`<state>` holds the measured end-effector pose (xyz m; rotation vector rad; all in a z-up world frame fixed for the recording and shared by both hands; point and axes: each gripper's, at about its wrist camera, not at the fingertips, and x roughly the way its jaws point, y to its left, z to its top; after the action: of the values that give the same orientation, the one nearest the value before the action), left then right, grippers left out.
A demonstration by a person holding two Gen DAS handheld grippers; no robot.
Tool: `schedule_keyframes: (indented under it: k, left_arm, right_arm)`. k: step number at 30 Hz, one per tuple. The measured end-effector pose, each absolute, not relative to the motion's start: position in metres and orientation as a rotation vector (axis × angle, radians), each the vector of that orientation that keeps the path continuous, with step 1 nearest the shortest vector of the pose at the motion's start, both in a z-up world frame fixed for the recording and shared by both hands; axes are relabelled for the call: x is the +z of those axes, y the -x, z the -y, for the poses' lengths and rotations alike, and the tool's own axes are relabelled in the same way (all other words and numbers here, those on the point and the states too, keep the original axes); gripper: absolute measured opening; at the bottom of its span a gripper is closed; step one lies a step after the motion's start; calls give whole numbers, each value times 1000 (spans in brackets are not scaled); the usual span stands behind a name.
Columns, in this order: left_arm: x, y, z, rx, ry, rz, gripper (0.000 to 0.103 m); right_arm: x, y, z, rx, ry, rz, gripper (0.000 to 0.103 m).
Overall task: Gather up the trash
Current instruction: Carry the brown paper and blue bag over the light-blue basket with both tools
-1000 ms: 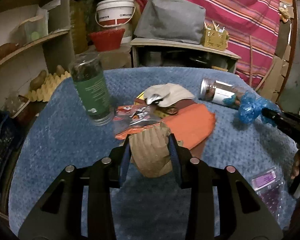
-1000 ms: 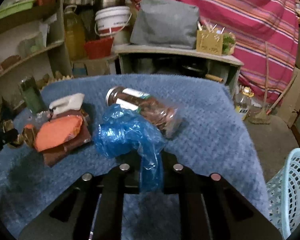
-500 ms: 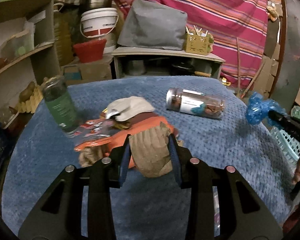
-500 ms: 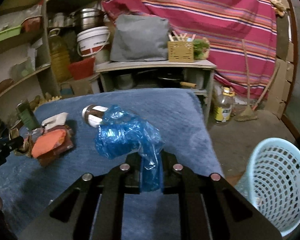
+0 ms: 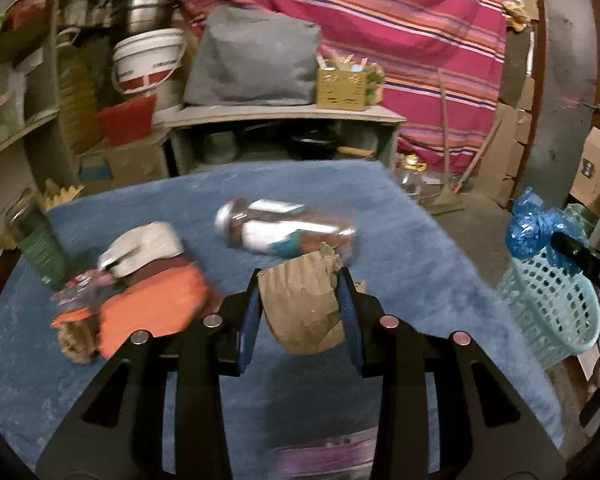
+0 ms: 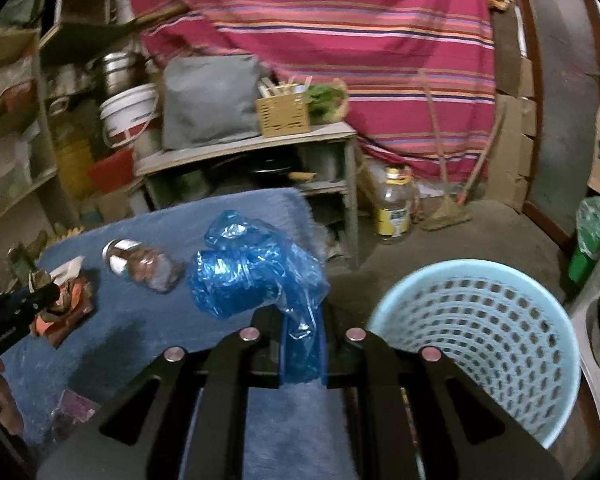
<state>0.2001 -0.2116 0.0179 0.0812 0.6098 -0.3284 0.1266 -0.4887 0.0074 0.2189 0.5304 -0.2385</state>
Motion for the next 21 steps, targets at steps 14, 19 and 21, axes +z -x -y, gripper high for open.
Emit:
schedule_keyframes:
  k: [14, 19, 21]
  left_arm:
    - [34, -159, 381, -545, -129, -546, 35]
    - [22, -148, 430, -603, -169, -555, 35]
    - [18, -147, 444, -622, -179, -562, 35]
  right_arm:
    - [-2, -58, 602, -494, -244, -543, 12]
    - [-11, -44, 629, -545, -254, -553, 12]
    - [-14, -41, 639, -555, -272, -554, 12]
